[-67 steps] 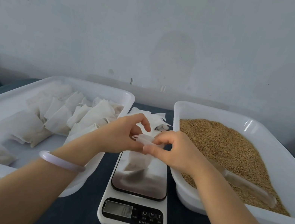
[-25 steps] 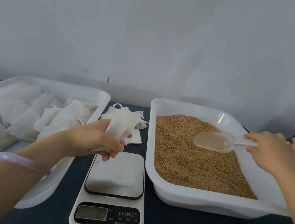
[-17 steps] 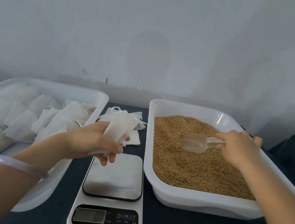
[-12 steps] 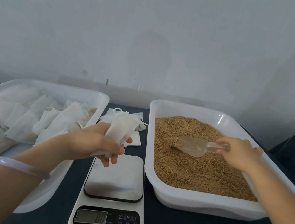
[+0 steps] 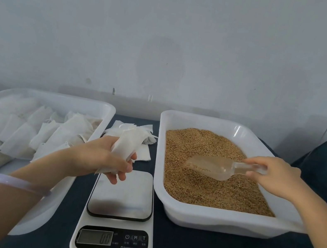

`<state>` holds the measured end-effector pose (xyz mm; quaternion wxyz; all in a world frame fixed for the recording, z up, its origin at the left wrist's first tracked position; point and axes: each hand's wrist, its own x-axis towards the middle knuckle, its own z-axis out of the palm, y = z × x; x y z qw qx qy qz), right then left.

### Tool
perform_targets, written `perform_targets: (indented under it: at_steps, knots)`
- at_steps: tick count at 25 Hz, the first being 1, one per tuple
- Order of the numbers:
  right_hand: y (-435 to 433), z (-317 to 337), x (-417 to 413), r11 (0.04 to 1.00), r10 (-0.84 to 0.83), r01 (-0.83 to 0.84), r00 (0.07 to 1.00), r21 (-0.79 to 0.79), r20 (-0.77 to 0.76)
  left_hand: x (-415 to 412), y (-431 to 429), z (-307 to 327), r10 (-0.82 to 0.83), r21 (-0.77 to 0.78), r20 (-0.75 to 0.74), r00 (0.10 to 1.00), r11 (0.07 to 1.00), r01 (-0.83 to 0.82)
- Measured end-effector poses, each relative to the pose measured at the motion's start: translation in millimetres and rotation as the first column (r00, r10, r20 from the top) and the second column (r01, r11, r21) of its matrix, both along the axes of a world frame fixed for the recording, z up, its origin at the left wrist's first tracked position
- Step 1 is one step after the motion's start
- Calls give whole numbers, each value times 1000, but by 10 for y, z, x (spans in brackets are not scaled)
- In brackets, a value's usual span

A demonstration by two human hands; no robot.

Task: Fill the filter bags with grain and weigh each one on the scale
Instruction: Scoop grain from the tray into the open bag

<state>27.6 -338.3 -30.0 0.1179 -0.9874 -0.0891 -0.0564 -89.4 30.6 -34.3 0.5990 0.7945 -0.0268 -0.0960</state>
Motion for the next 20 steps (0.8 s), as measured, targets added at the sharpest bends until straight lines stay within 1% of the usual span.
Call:
perform_targets:
  at_steps: [2,5,8,10,12,14,16,20]
  knots:
    - [-44,30,-27,998,22,-19,999,67,-36,-9,-11,1,15,14,10,1000,1000,-15]
    - [-93,79,-108,973,84,-64,993,222,-82,-31,-42,69,30,72,43,999,997,-33]
    - [-132,155,-212,935,131,-89,986,344,-101,46,-179,217,26,290,101,994,956,-55]
    - [-154,250,-272,913,148,-97,984,396,-99,150,-369,280,30,443,159,987,891,-98]
    - [-183,369,-320,888,181,-125,980,443,-86,240,-565,272,19,533,213,977,836,-132]
    - [-219,487,-362,870,218,-165,974,464,-63,301,-680,216,24,531,229,973,835,-145]
    - [-254,593,-384,872,238,-195,970,448,-41,330,-732,173,25,516,233,972,844,-145]
    - [-268,769,-396,887,272,-257,962,383,16,339,-830,149,5,594,299,954,782,-190]
